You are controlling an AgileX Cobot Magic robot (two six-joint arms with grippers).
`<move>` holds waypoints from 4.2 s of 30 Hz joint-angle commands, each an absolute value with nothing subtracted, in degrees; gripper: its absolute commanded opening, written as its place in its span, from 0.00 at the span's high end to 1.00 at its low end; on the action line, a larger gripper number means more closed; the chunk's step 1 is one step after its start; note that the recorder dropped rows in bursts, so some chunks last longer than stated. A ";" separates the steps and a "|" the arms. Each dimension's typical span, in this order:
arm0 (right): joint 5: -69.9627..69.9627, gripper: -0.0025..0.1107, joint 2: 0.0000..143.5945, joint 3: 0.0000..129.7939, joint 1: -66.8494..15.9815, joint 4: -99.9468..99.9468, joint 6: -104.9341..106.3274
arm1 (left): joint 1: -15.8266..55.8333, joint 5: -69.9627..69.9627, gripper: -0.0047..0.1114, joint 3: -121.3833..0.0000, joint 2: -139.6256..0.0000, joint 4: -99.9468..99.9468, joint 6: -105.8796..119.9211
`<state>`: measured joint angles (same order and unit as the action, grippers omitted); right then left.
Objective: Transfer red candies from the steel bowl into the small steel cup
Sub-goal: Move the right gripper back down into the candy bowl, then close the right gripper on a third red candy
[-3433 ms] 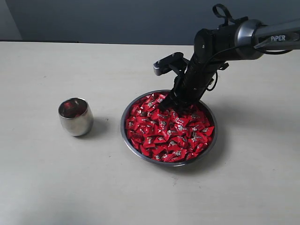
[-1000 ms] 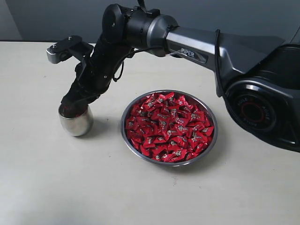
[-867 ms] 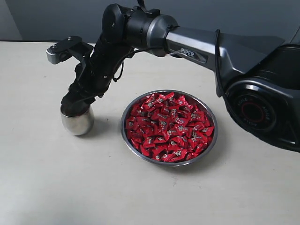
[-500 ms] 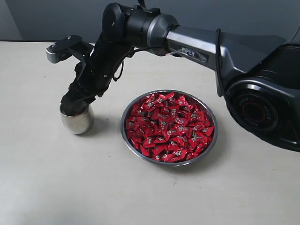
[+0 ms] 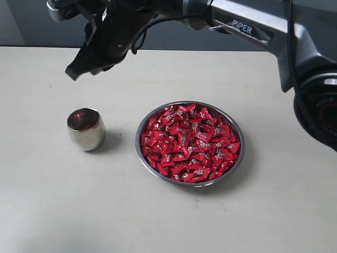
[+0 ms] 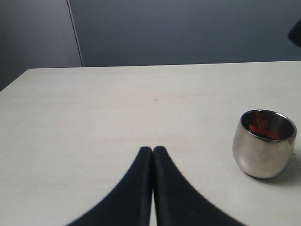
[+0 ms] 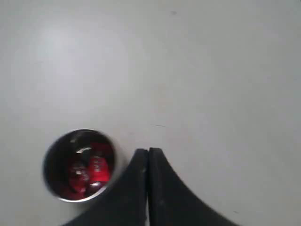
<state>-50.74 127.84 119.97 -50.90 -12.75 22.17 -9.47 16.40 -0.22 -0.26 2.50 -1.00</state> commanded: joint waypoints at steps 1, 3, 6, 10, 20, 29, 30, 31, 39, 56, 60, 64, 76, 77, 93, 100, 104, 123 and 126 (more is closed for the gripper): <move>-49.31 0.99 125.13 120.36 -48.26 -5.19 16.14 | -9.51 16.30 0.96 0.00 0.00 2.57 -1.15; -49.13 0.99 124.41 120.23 -46.29 -7.35 15.61 | -9.51 16.30 0.96 0.00 0.00 2.57 -1.15; -49.13 0.99 123.20 119.89 -43.70 -11.63 15.61 | -9.51 16.30 0.96 0.00 0.00 2.57 -1.15; -46.44 0.99 120.52 116.22 -42.00 -12.38 15.84 | -9.51 16.30 0.96 0.00 0.00 2.57 -1.15; -26.17 0.99 107.51 88.62 -39.76 -11.97 17.48 | -9.51 16.30 0.96 0.00 0.00 2.57 -1.15; -26.85 0.99 102.28 70.79 -32.39 -12.08 20.18 | -9.51 16.30 0.96 0.00 0.00 2.57 -1.15; -28.77 0.99 102.28 70.19 -31.91 -12.08 21.28 | -9.51 16.30 0.96 0.00 0.00 2.57 -1.15; -30.46 0.99 102.41 69.85 -31.63 -12.08 22.16 | -9.51 16.30 0.96 0.00 0.00 2.57 -1.15; -37.46 0.99 104.63 69.70 -31.41 -21.21 24.14 | -9.51 16.30 0.96 0.00 0.00 2.57 -1.15; -37.97 0.99 110.27 70.04 -36.83 -31.18 24.43 | -9.51 16.30 0.96 0.00 0.00 2.57 -1.15; -38.11 0.99 111.36 72.32 -39.39 -27.88 23.77 | -9.51 16.30 0.96 0.00 0.00 2.57 -1.15; -41.23 0.99 113.14 76.03 -40.16 -19.19 15.12 | -9.51 16.30 0.96 0.00 0.00 2.57 -1.15; -49.61 0.99 114.55 80.47 -40.16 -11.67 11.99 | -9.51 16.30 0.96 0.00 0.00 2.57 -1.15; -49.73 0.99 114.55 80.47 -40.16 -11.55 11.99 | -9.51 16.30 0.96 0.00 0.00 2.57 -1.15; -46.39 0.61 116.65 80.60 -40.16 -14.44 10.26 | -9.51 16.30 0.96 0.00 0.00 2.57 -1.15; -46.77 0.61 120.18 80.60 -40.16 -14.36 8.86 | -9.51 16.30 0.96 0.00 0.00 2.57 -1.15; -46.66 0.61 120.55 80.60 -40.16 -14.01 8.75 | -9.51 16.30 0.96 0.00 0.00 2.57 -1.15; -49.20 0.99 120.55 82.38 -40.16 -11.81 8.80 | -9.51 16.30 0.96 0.00 0.00 2.57 -1.15; -52.24 0.99 119.71 86.25 -40.16 -11.93 8.80 | -9.51 16.30 0.96 0.00 0.00 2.57 -1.15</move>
